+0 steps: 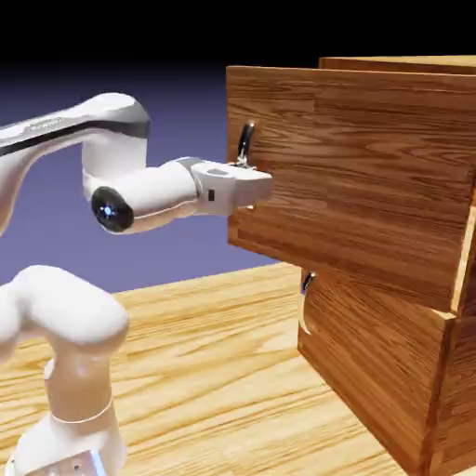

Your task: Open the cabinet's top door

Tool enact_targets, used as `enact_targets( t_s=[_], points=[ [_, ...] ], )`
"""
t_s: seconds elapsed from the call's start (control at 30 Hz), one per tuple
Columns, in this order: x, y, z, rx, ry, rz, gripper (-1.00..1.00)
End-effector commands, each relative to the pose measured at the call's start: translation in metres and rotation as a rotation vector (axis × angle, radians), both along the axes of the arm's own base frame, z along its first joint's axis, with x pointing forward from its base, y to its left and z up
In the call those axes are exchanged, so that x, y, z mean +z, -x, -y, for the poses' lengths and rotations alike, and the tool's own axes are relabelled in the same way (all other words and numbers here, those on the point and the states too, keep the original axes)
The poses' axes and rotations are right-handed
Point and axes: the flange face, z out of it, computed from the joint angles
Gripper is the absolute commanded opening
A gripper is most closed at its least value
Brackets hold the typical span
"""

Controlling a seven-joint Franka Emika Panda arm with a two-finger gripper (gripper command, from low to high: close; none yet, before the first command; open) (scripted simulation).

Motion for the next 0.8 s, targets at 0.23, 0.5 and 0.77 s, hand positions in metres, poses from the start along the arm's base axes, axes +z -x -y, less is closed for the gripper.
enact_targets(
  t_s=[0.23,0.5,0.77],
  points=[
    [0.001,0.023,0.03,0.093,0.004,0.004,-1.0],
    [0.001,0.05,0.074,0.222,0.004,0.004,-1.0],
    [0.001,0.076,0.14,0.4,0.003,0.004,-1.0]
  ],
)
